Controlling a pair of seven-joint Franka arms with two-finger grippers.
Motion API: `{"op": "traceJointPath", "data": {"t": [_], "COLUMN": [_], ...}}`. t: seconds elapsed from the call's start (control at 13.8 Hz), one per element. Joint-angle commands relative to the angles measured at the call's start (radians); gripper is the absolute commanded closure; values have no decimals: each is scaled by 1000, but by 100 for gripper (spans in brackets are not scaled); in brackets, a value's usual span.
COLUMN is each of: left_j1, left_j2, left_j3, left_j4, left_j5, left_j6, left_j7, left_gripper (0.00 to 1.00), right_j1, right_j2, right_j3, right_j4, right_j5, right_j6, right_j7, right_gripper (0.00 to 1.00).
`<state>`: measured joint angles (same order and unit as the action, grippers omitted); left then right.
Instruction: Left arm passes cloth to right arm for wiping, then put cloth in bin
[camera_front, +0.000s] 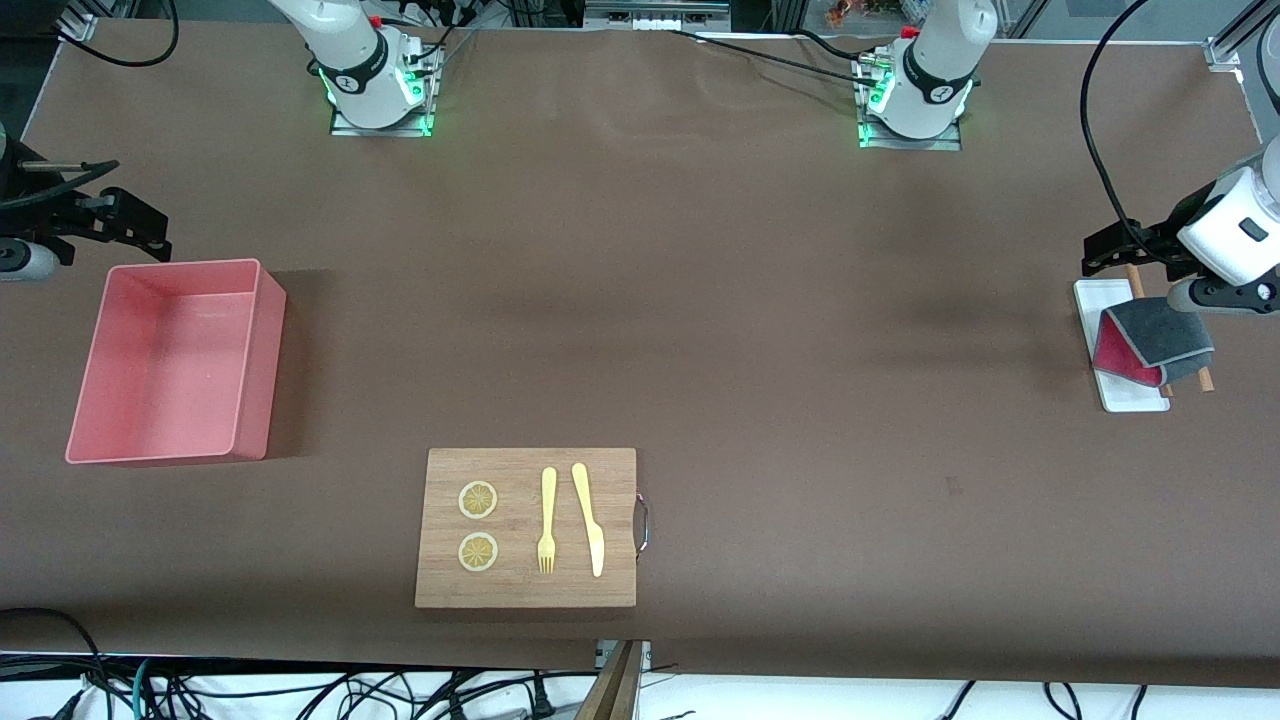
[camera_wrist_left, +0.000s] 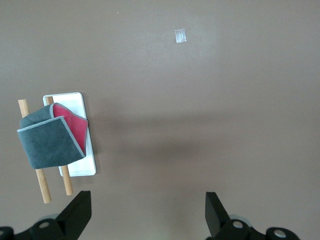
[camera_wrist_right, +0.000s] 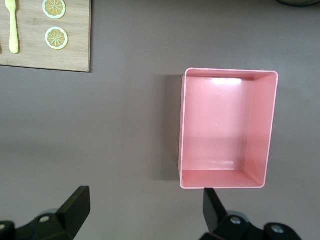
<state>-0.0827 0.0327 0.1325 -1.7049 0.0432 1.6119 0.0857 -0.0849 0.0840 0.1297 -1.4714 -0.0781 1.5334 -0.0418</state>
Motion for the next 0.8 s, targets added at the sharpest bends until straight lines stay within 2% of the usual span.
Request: {"op": "traceJointPath", "data": {"t": [0.0,0.73], "left_j1": [6,4], "left_j2": [-34,-20], "left_j3": [-7,-19], "left_j4": [-27,-12], "left_j5": [6,-26], "left_j6": [31,26], "left_j7": [-1,-7], "left_gripper": [0,0], "right_j1": [1,1], "right_j2": [-15,-15], "right_j3": [-1,-1], "right_j4": [-15,-15], "right_j5": [6,6], "right_j6": [13,13], "right_j7": [-1,-1], "right_gripper": [0,0]}}
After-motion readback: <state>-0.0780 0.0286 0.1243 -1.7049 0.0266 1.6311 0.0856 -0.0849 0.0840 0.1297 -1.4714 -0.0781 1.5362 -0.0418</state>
